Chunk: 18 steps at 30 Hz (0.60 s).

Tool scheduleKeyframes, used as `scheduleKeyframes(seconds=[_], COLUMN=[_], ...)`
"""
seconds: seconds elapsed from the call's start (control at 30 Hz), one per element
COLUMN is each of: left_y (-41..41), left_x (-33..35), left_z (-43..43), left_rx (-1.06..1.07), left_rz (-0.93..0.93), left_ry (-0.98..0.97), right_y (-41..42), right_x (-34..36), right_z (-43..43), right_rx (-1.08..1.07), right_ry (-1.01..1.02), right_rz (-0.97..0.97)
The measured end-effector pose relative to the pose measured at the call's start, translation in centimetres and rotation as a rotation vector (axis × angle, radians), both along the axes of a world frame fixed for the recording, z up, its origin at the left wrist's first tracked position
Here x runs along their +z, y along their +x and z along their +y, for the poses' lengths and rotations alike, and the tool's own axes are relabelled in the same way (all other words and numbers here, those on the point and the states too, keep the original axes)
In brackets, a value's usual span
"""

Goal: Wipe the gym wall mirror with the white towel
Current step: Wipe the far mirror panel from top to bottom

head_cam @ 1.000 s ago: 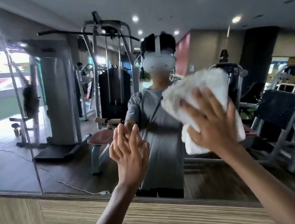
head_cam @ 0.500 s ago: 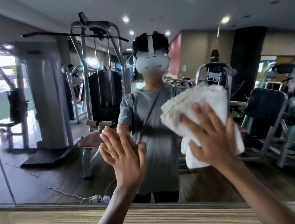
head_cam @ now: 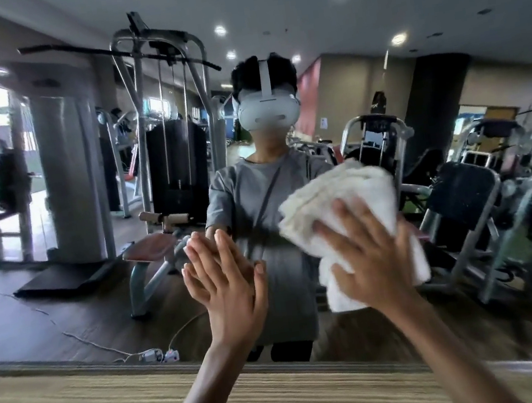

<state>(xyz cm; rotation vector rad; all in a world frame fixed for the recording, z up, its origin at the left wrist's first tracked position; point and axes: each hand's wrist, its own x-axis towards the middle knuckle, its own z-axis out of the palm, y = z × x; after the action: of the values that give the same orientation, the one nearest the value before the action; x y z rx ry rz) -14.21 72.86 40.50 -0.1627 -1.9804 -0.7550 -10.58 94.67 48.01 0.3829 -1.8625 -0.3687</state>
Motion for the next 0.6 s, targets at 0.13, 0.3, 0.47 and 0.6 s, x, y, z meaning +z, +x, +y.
scheduleKeyframes(seconds=[0.13, 0.3, 0.47, 0.6], left_y=[0.0, 0.4, 0.9, 0.9], left_x=[-0.2, -0.3, 0.5, 0.6], left_z=[1.4, 4.9, 7.6, 9.2], left_rx=[0.001, -0.026, -0.043, -0.048], left_rz=[0.039, 0.032, 0.049, 0.109], left_ry=[-0.030, 0.016, -0.032, -0.116], right_y=[-0.4, -1.0, 0.8, 1.1], right_x=[6.9, 5.6, -0.6, 4.2], right_z=[1.7, -2.6, 5.3, 9.0], right_rx=[-0.031, 0.001, -0.067, -0.106], right_ry=[-0.412, -0.274, -0.029, -0.345], right_rz=[0.188, 0.122, 0.050, 0.161])
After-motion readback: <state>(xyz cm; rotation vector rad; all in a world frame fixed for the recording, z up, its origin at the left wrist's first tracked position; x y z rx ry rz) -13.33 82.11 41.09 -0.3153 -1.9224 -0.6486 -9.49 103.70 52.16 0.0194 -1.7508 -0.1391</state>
